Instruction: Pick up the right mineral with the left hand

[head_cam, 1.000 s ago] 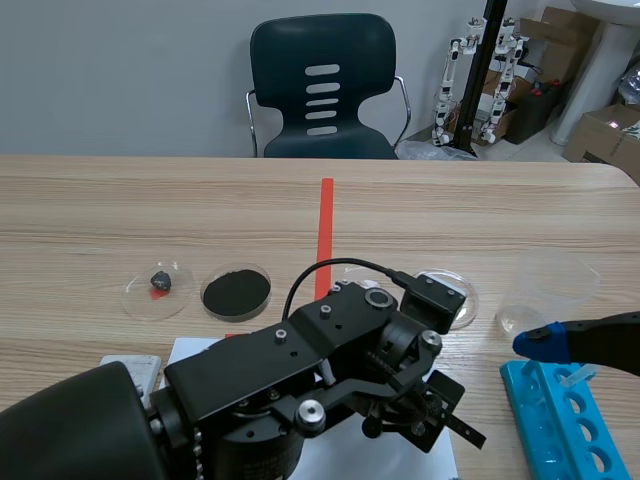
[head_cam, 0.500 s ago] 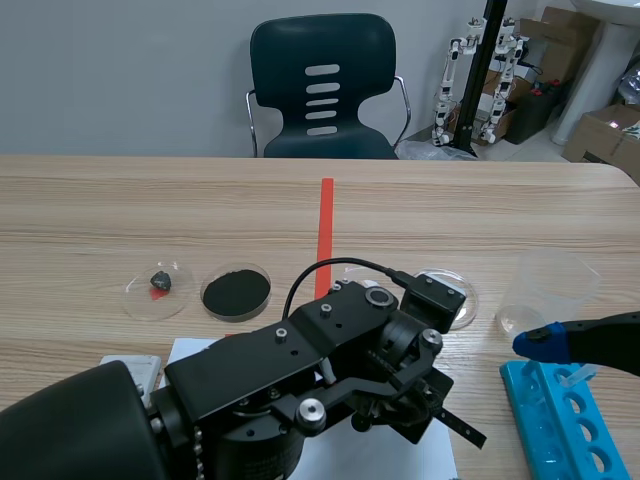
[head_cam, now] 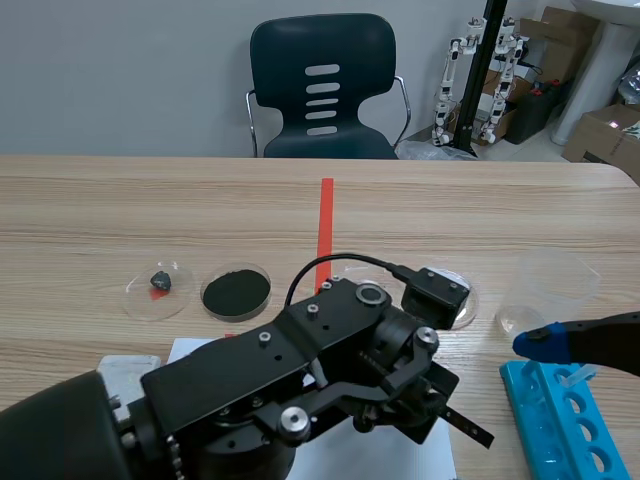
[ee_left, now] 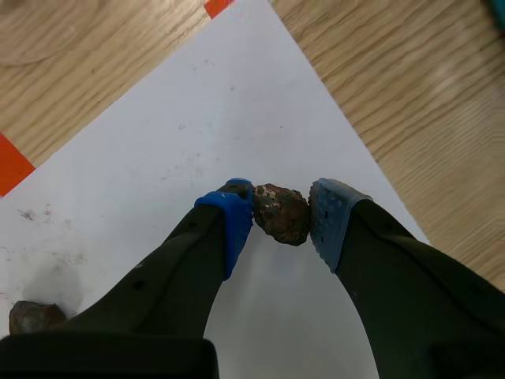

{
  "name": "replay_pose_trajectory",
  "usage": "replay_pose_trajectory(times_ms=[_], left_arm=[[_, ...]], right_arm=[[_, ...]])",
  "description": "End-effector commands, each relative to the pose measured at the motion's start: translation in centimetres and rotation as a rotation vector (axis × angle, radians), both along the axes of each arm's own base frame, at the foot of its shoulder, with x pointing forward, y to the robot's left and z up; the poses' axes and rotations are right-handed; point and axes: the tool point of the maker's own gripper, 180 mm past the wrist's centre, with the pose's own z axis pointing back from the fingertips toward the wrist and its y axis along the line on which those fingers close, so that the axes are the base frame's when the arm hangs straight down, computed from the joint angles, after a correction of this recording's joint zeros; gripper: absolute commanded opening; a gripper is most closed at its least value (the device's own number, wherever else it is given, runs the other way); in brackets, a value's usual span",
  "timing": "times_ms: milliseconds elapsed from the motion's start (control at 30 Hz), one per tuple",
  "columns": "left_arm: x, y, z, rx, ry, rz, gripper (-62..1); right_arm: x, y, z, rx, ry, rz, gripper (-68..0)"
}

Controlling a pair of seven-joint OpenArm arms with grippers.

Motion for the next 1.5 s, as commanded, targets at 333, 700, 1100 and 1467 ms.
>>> replay_pose_trajectory(times_ms=[333, 700, 1100, 1467], left_arm=[[2.4, 5.1, 4.7, -0.155, -0.177, 0.141, -44.9], [3.8, 16.2, 7.6, -0.173, -0.373, 0.374, -44.9], [0.4, 20.3, 13.3, -0.241, -0.534, 0.311, -44.9], [-3.8, 18.4, 16.3, -0.31, -0.608, 0.217, -44.9]], right_arm=[[0.1, 0.1, 0.4, 0.013, -0.01, 0.008, 0.4], [0.1, 0.1, 0.4, 0.013, -0.01, 0.008, 0.4], [0.1, 0.1, 0.4, 0.013, -0.01, 0.008, 0.4], [0.1, 0.1, 0.4, 0.013, -0.01, 0.008, 0.4]])
